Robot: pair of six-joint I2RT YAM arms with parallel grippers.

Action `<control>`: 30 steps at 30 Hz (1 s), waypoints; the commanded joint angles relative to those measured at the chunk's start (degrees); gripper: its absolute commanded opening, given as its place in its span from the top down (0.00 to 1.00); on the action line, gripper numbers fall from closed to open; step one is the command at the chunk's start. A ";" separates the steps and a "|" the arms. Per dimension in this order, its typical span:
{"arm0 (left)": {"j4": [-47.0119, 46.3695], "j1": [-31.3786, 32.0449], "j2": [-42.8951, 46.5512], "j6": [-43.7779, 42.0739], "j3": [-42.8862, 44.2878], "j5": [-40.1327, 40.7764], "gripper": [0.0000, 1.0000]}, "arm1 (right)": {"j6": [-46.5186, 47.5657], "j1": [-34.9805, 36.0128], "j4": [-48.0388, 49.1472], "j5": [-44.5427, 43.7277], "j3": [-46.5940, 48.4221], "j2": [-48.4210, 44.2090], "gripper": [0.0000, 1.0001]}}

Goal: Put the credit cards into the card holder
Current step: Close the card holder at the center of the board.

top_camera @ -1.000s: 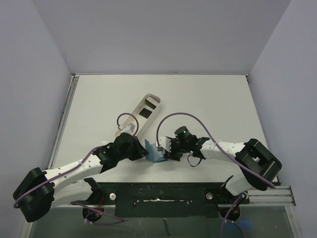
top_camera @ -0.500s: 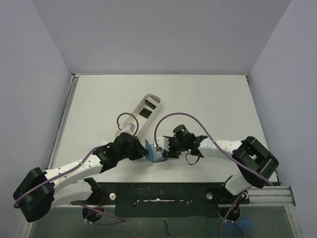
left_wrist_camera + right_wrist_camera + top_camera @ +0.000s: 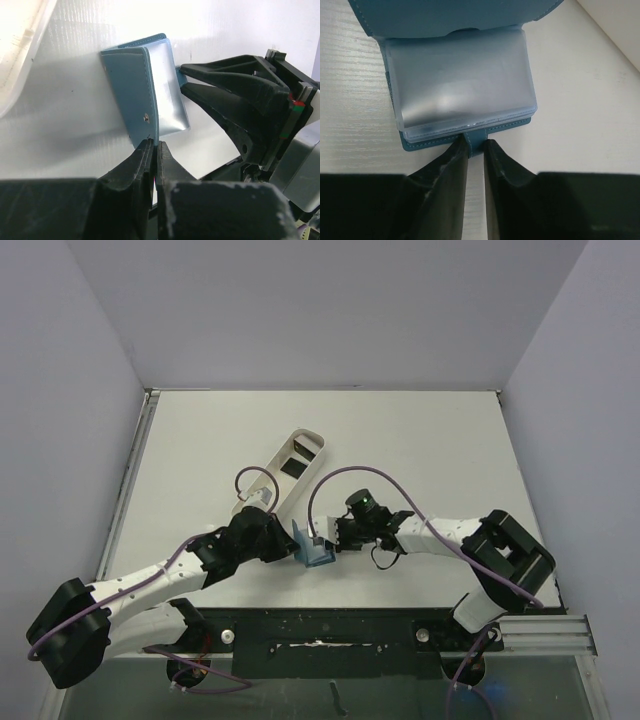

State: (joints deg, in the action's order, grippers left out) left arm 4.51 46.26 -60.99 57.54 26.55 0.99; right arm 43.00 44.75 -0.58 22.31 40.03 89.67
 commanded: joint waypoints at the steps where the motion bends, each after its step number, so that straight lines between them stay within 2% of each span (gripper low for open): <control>1: -1.13 -0.68 -0.12 -1.19 1.71 -0.19 1.00 | -3.20 0.56 8.49 2.92 -2.46 -2.72 0.85; 6: 0.17 -0.91 -1.13 -1.13 2.41 0.11 1.00 | -12.85 0.37 19.84 -0.68 -7.22 -5.85 0.96; 10: 0.87 -0.91 -0.98 -0.77 2.28 0.64 1.00 | -20.02 0.03 24.44 -4.75 -9.90 -7.57 1.00; 16: 1.33 -1.00 -0.51 -0.25 2.02 1.41 1.00 | -33.46 0.76 32.95 -11.52 -13.65 -8.91 1.00; 21: 2.57 -1.00 -0.54 -0.07 2.52 2.46 1.00 | -45.25 1.61 34.86 -22.31 -15.11 -9.39 1.00; 30: 3.05 -1.00 -0.43 0.46 2.73 3.07 1.00 | -59.56 2.43 34.50 -30.82 -14.28 -10.82 1.00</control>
State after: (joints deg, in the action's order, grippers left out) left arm 7.55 45.63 -61.78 57.84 26.83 3.03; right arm -6.83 46.61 29.45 -1.48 24.32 81.62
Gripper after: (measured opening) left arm 0.022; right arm 0.031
